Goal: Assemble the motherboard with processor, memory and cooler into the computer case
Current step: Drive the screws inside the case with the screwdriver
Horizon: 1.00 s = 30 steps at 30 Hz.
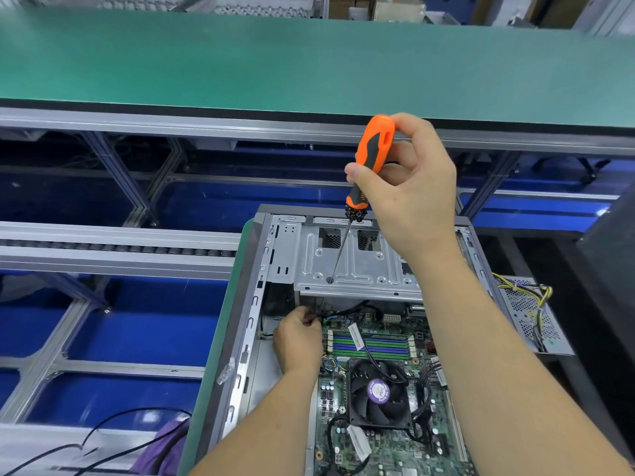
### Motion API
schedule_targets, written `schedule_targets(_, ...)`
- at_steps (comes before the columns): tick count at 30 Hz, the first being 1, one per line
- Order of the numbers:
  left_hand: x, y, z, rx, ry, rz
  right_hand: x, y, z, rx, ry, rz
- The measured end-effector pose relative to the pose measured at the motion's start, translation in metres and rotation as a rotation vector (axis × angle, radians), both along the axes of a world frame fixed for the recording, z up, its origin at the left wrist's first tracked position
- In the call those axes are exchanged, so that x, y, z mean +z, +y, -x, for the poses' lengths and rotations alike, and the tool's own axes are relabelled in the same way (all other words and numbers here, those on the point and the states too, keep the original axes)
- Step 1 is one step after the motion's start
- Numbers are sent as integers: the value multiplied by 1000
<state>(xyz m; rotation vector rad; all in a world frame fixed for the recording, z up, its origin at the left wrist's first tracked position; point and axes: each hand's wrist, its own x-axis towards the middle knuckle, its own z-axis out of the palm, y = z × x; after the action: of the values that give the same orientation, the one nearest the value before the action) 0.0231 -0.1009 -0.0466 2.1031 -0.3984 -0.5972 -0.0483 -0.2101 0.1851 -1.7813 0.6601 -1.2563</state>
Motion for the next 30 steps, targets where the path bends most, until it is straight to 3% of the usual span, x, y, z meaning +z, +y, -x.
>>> schedule_targets(10,0,0,-1,-4,47,40,5,0,-2,-44,53,-15)
schedule_targets(30,4,-1,1,-57,7,18,-4,7,-4,-79,110,162)
